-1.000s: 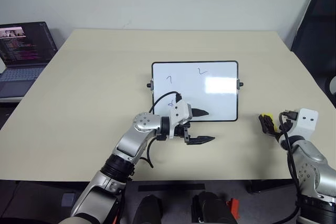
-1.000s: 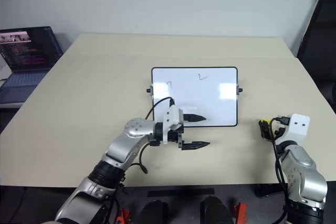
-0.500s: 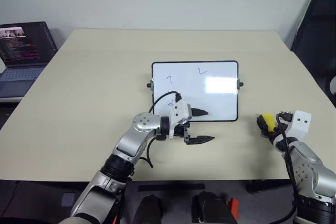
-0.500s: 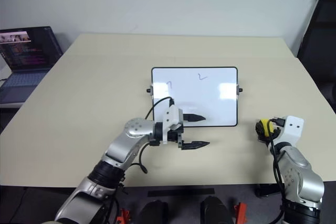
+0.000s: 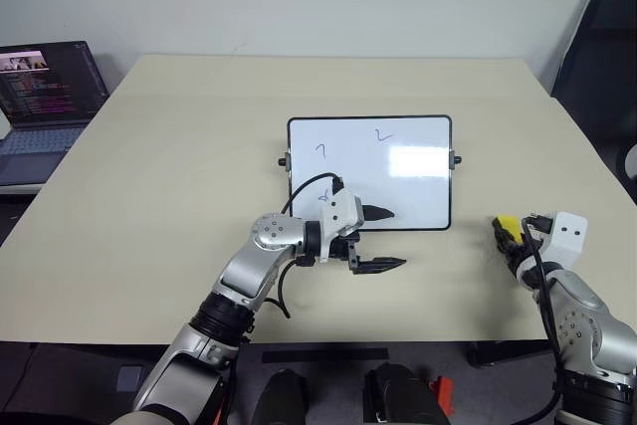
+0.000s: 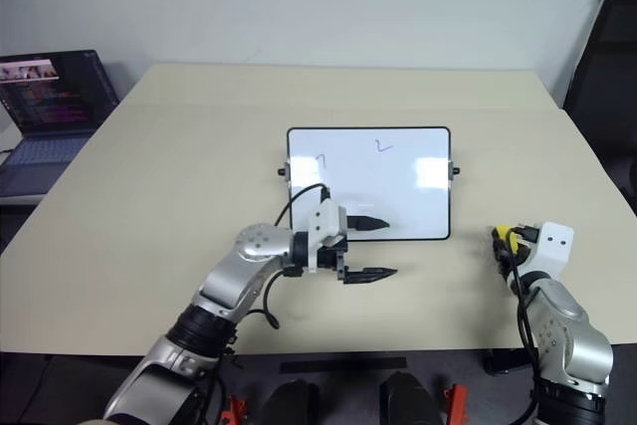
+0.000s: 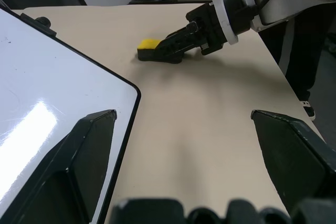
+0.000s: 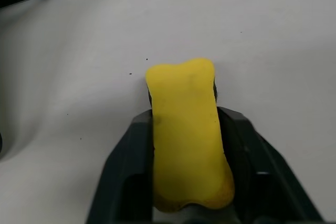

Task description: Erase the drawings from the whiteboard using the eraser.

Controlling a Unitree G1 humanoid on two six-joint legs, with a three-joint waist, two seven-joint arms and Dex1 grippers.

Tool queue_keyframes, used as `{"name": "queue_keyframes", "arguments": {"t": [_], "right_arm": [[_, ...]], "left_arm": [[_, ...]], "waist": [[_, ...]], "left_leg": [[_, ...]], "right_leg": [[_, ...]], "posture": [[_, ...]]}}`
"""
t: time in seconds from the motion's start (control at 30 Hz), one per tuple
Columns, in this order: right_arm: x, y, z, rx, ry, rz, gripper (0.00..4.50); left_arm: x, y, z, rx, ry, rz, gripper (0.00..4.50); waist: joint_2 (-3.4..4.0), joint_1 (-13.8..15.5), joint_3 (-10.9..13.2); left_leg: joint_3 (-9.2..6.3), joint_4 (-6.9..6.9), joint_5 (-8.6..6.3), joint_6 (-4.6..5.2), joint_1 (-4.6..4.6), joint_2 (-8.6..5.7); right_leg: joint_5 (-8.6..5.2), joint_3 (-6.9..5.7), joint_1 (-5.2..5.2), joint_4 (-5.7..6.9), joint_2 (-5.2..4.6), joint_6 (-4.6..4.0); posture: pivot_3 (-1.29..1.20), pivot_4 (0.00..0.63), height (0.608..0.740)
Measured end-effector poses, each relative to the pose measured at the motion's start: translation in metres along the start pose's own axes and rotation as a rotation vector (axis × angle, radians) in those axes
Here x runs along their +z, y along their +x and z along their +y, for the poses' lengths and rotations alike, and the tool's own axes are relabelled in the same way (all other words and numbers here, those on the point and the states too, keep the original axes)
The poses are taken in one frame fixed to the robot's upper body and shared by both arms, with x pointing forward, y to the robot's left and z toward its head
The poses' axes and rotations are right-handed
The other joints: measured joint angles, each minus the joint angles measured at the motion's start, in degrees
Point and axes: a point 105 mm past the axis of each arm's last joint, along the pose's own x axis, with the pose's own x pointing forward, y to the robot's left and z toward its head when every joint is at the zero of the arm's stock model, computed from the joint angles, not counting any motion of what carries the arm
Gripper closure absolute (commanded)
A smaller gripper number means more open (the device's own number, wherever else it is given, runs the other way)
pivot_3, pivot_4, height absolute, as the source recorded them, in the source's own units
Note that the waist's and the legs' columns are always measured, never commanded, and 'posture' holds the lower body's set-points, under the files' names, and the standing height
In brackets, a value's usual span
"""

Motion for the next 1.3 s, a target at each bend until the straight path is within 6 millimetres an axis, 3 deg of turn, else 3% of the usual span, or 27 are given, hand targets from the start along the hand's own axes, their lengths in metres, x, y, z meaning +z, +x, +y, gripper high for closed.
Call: {"name": "queue_keyframes", "arguments": {"t": [0.23,0.4,0.73,0.93,1.1,1.3], "right_arm": [[0.000,0.000,0.001,0.004,-0.007,-0.006,3.28],[0.004,0.000,0.014,0.070,-0.113,-0.056,3.28],[0.058,-0.005,0.072,0.254,-0.231,-0.362,3.28],[0.092,0.000,0.121,0.381,-0.219,-0.509,3.28],[0.103,0.009,0.156,0.478,-0.224,-0.523,3.28],[0.101,0.021,0.195,0.579,-0.241,-0.494,3.28]], "left_arm": [[0.000,0.000,0.001,0.004,0.008,-0.003,0.00],[0.000,0.000,0.009,0.065,0.040,0.000,0.00],[0.006,-0.005,0.062,0.406,0.218,0.037,0.00],[0.007,-0.017,0.082,0.535,0.276,0.056,0.00],[0.008,-0.028,0.092,0.599,0.295,0.063,0.00],[-0.002,-0.029,0.086,0.586,0.266,0.074,0.00]], "waist": [[0.00,0.0,0.0],[0.00,0.0,0.0],[-0.01,0.0,0.0],[-0.03,0.0,0.0],[-0.03,0.1,0.0],[-0.02,0.1,0.0]], "left_leg": [[0.00,0.00,0.00,0.00,0.00,0.00],[0.00,0.00,0.00,0.00,0.00,0.00],[0.02,-0.02,0.00,0.00,-0.02,-0.01],[0.02,-0.03,0.00,0.00,-0.02,0.00],[0.03,-0.05,0.00,0.00,-0.06,-0.01],[0.00,-0.07,0.00,0.00,-0.07,0.02]], "right_leg": [[0.00,0.00,0.00,-0.01,0.00,0.00],[0.00,-0.01,0.00,-0.01,0.00,0.00],[0.03,0.00,-0.02,-0.04,0.00,0.05],[0.03,-0.01,-0.04,0.00,0.01,0.05],[0.04,-0.02,-0.06,-0.05,-0.01,0.06],[0.04,-0.04,-0.07,-0.04,0.00,0.04]], "posture": [[0.00,0.150,0.740],[0.00,0.150,0.740],[0.00,0.150,0.740],[0.00,0.150,0.740],[0.00,0.150,0.740],[0.00,0.150,0.740]]}}
